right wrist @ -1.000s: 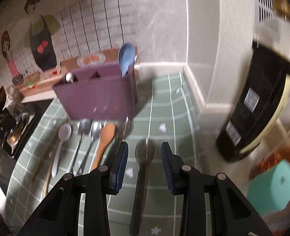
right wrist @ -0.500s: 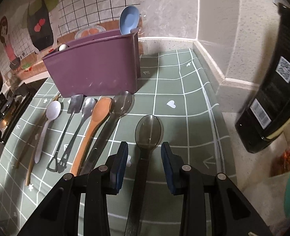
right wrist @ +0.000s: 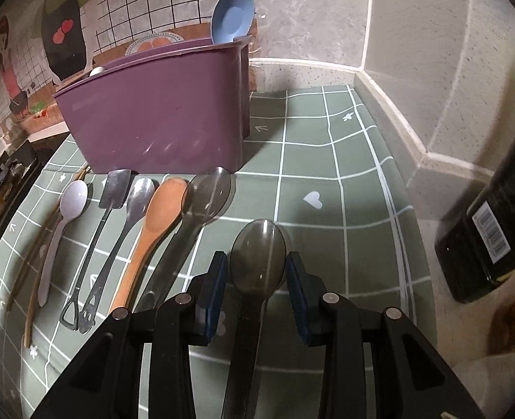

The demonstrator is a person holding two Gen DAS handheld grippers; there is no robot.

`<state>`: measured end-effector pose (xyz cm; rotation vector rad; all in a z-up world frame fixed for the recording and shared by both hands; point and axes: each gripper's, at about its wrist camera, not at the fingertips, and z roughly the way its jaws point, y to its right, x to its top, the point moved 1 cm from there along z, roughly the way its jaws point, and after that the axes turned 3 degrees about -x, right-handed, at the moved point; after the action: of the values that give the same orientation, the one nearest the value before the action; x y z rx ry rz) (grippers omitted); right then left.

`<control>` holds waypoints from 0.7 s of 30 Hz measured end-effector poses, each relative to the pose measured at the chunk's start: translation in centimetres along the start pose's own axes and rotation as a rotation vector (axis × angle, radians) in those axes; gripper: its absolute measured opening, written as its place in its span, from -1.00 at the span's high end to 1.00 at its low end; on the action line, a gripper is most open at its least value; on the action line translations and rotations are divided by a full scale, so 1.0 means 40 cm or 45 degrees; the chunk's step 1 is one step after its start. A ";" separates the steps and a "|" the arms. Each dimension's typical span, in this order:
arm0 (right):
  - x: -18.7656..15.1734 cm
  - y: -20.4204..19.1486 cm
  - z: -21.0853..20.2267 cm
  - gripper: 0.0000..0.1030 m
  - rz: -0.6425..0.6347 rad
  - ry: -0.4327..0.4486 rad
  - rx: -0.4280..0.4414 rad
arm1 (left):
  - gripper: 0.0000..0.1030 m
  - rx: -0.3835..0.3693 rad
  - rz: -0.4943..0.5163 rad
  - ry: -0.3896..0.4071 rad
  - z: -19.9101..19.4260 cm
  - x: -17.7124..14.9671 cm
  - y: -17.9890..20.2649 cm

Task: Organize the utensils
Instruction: 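Grasp a clear grey spoon with the right gripper while the left grasps a white spoon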

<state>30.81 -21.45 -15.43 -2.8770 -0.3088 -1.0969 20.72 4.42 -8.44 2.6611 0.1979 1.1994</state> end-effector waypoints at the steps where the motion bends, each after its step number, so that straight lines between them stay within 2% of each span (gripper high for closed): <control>1: 0.003 0.000 0.002 0.40 -0.002 0.000 0.001 | 0.51 -0.004 -0.002 -0.003 0.003 0.000 0.000; 9: 0.022 0.008 -0.033 0.42 0.026 0.089 -0.014 | 0.51 -0.014 0.015 -0.064 0.051 0.003 0.018; 16: 0.053 0.027 -0.136 0.42 0.077 0.229 0.002 | 0.51 -0.086 0.020 -0.131 0.129 0.023 0.066; 21: 0.077 0.043 -0.221 0.42 0.116 0.327 0.011 | 0.51 -0.093 0.034 -0.155 0.186 0.037 0.103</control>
<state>27.63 -23.61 -6.75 -2.6693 -0.1671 -1.4214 27.41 -0.30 -11.15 2.6696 0.0969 1.0278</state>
